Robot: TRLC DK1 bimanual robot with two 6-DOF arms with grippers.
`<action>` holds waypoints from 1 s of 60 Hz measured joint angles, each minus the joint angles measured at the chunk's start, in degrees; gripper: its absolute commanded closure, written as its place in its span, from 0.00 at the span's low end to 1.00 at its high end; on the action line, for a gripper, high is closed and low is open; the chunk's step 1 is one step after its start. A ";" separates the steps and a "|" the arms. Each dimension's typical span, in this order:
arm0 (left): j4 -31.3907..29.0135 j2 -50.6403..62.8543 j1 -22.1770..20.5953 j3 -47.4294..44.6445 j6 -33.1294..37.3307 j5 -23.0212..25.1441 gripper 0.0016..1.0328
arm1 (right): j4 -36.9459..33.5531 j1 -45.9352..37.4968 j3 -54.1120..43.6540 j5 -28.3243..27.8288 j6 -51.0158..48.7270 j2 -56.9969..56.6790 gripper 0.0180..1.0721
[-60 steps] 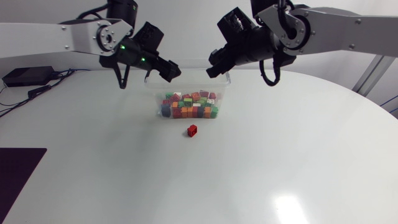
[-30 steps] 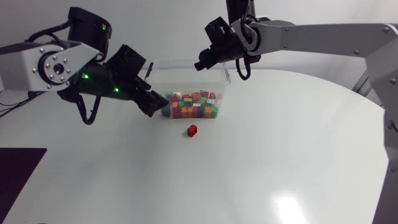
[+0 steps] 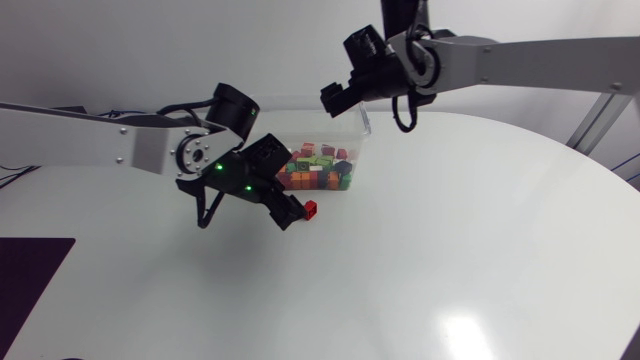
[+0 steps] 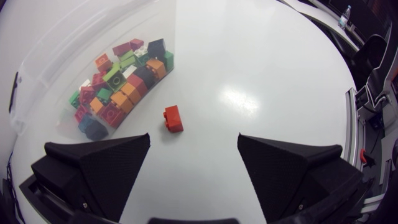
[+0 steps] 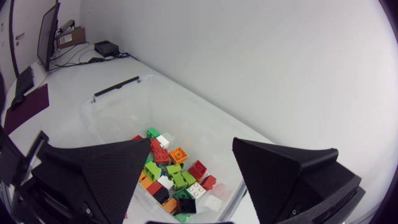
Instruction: Place the duplo bricks in the container
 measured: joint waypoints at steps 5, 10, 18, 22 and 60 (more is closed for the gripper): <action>-0.02 4.44 -0.33 3.13 -1.07 -0.63 0.06 | 2.05 -1.14 -5.81 0.02 0.02 -6.36 0.05; -0.07 8.17 -0.52 5.73 -1.92 -2.54 0.06 | 2.84 -2.12 -11.52 0.00 0.00 -12.11 0.05; -0.90 12.90 -0.59 9.40 -3.69 -4.46 0.10 | 3.26 -3.30 -20.22 -0.02 0.00 -20.28 0.05; -1.42 14.80 -0.59 11.06 -4.72 -4.66 0.10 | 3.28 -3.74 -24.33 0.00 0.00 -23.69 0.05; -3.30 24.02 -2.51 17.46 -7.87 -6.12 0.63 | 3.17 -6.80 -46.60 2.95 -0.07 -47.50 0.05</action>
